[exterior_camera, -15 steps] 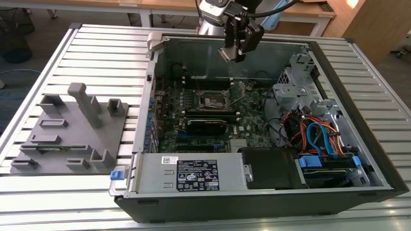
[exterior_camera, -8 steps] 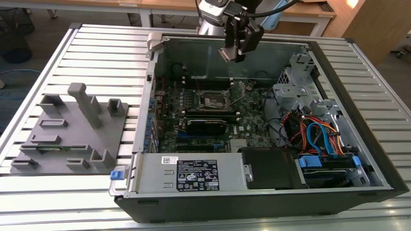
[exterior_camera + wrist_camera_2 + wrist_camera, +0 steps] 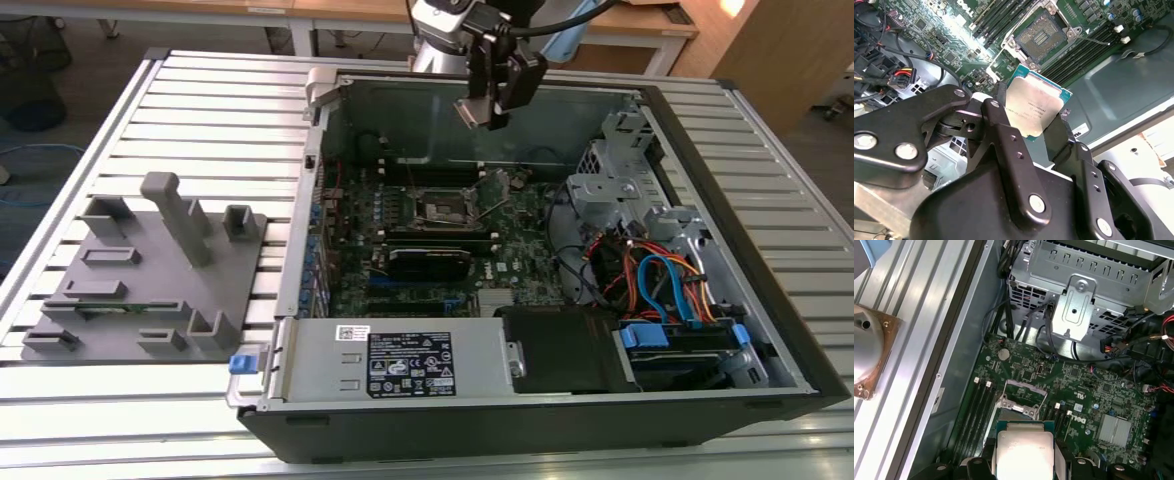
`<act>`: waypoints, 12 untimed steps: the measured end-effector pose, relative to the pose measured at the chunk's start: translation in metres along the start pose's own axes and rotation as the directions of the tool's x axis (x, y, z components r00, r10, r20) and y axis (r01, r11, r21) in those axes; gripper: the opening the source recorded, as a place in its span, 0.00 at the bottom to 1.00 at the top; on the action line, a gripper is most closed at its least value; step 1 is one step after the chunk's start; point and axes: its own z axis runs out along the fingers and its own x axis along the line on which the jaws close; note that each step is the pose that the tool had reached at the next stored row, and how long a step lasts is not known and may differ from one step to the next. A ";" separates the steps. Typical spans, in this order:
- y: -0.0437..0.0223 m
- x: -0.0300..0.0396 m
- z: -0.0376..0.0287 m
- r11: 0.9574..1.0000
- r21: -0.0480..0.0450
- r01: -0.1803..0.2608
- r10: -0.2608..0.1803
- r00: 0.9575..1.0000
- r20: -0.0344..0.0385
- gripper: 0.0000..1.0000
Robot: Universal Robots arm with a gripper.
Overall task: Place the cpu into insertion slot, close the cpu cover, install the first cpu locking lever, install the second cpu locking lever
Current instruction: 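Place the cpu into insertion slot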
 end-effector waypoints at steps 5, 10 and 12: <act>0.0000 0.0000 0.0000 1.000 0.000 -0.018 0.018 1.000 0.002 0.54; -0.0001 0.0000 0.0000 1.000 -0.001 -0.031 0.031 1.000 0.003 0.54; -0.0001 0.0000 0.0000 0.999 -0.001 -0.033 0.033 0.999 0.003 0.54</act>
